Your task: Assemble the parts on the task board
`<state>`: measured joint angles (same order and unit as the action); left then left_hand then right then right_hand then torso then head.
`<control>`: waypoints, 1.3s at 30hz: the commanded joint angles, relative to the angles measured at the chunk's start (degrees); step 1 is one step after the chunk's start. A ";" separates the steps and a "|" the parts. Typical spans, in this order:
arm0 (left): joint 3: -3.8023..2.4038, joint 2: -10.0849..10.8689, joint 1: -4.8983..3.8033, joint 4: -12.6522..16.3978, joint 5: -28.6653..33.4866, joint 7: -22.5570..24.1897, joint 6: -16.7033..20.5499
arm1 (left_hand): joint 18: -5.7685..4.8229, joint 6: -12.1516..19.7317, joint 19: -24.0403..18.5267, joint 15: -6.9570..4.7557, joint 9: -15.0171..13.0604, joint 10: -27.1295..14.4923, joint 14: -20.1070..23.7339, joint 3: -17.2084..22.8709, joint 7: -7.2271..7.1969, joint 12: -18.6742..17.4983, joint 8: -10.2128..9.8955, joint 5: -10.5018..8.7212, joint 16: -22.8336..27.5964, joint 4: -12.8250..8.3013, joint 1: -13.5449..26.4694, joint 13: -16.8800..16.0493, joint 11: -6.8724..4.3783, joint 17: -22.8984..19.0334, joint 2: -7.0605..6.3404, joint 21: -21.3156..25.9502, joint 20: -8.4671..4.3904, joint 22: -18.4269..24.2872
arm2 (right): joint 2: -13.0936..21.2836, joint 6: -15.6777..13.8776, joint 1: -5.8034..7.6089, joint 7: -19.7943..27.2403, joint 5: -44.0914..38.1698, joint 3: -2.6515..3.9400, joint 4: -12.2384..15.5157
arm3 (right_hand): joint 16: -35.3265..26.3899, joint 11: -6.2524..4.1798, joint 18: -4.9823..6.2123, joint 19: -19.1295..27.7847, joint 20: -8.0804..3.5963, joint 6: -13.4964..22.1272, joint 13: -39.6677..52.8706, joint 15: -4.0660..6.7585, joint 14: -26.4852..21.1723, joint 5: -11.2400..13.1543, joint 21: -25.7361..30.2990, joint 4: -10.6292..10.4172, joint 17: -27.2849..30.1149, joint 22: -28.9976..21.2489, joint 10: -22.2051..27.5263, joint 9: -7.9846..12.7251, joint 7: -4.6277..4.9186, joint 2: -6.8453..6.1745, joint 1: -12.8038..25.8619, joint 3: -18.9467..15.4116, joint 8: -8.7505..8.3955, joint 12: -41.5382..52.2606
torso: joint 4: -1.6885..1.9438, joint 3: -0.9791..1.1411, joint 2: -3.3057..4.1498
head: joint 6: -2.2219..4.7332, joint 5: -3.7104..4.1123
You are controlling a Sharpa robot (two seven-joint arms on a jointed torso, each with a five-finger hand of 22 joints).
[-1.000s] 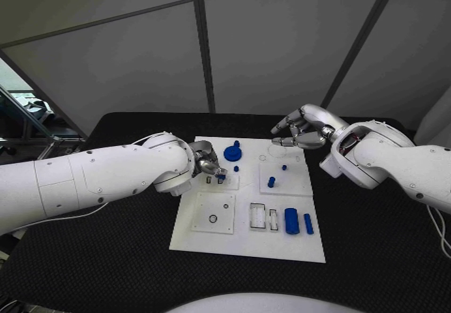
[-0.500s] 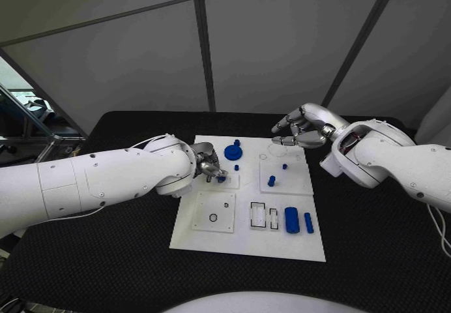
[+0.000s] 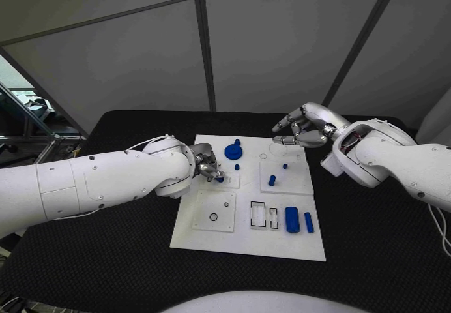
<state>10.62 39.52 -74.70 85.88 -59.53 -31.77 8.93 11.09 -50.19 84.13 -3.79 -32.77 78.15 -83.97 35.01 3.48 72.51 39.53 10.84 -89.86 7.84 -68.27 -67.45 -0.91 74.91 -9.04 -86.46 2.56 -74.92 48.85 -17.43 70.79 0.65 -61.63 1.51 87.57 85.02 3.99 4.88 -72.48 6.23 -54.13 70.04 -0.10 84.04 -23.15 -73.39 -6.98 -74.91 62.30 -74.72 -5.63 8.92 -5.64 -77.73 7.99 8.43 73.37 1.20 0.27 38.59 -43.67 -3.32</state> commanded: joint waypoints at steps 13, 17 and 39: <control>0.02 0.11 0.02 0.29 -1.96 -1.07 -1.64 | -9.84 -0.06 2.87 -0.42 -0.24 0.41 -6.03 9.39 -0.23 0.25 0.42 0.33 -0.14 -8.90 0.66 -0.19 -0.14 15.09 0.13 -0.38 -0.37 -10.26 | -0.06 0.35 0.12 0.54 0.09 0.05 0.01 | -0.09 -0.02 0.87 -0.24 -0.18 -0.42 -0.05 0.35 3.69 -0.26 0.13 -0.33 -5.22 0.02 -0.14 0.01 0.03 0.24 0.36 0.10 0.35 0.30 | 0.00 0.00 0.04 | -0.02 0.10; 0.02 0.03 0.02 0.37 -1.96 -1.22 -3.30 | -9.86 -0.25 2.93 -0.49 -0.43 0.68 -6.03 9.28 -0.50 0.46 0.62 0.29 -0.14 -8.66 1.72 -0.45 -0.32 15.09 -0.37 -0.43 -0.41 -10.37 | -0.08 0.37 0.12 0.52 0.09 0.05 -0.01 | -0.09 -0.02 0.87 -0.24 -0.18 -0.42 -0.05 0.35 3.69 -0.26 0.13 -0.33 -5.22 0.02 -0.14 0.01 0.03 0.24 0.36 0.10 0.35 0.30 | -0.02 0.02 0.04 | -0.14 0.12; 0.00 -1.61 0.02 -2.09 -1.61 -1.20 -3.79 | -9.87 -2.95 2.99 -1.37 -0.66 1.20 -6.03 3.06 -1.89 1.03 0.58 -0.10 -0.14 -2.86 10.42 -1.25 -1.32 15.09 -0.46 -0.31 -1.23 -10.51 | -0.15 0.31 0.12 0.42 0.04 0.05 -0.01 | -0.09 -0.02 0.87 -0.24 -0.18 -0.42 -0.05 0.35 3.69 -0.26 0.13 -0.33 -5.22 0.02 -0.14 0.01 0.03 0.24 0.36 0.10 0.35 0.30 | -0.01 0.03 0.05 | -0.19 0.26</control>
<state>10.50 38.18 -74.84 83.89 -61.09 -32.37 5.97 11.07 -52.85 84.13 -4.83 -33.46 79.30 -83.95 38.24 1.61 73.16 40.48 10.84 -89.86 4.92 -58.41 -68.65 -2.03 74.91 -9.58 -86.68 1.74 -74.91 48.76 -17.34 70.79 0.65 -61.61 1.51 87.50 85.02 4.00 4.89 -72.48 6.23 -54.13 70.03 -0.10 84.04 -23.15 -73.39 -6.98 -74.90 62.29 -74.72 -5.63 8.92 -5.64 -77.73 7.99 8.43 73.37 1.16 0.32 38.63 -43.81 -3.07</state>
